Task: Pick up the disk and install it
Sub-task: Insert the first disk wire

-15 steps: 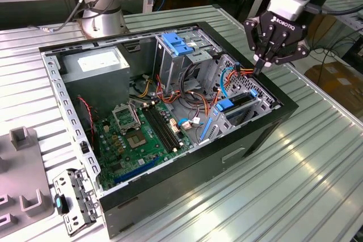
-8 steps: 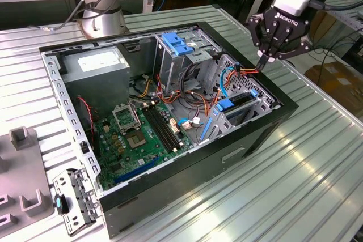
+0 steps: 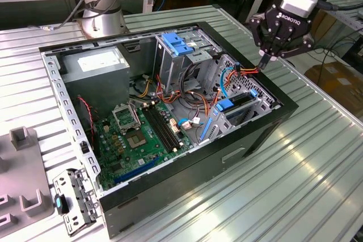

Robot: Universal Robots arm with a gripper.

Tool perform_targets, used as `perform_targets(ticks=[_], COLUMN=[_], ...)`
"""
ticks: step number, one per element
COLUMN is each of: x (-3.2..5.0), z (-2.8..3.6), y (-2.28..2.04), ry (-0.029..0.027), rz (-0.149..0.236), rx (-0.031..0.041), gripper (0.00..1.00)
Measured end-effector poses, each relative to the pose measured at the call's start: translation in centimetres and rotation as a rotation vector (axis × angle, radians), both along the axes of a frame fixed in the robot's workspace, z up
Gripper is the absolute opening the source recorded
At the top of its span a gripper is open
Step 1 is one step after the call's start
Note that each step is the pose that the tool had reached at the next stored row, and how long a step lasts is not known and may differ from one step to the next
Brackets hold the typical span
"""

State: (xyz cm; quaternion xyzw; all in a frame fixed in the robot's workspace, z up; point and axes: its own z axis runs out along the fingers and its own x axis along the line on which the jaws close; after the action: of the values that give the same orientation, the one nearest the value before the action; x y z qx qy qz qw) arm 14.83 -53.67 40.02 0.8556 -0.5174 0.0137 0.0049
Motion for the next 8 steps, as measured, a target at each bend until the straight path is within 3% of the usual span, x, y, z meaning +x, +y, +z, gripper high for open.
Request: perform_targets(ticks=[5, 8], x=[0.01, 0.02], z=[0.00, 0.00], y=[-0.01, 0.00], ry=[0.0000, 0.0000], rz=[0.099, 0.111], rx=[-0.0001, 0.0000], gripper=[0.11, 0.11])
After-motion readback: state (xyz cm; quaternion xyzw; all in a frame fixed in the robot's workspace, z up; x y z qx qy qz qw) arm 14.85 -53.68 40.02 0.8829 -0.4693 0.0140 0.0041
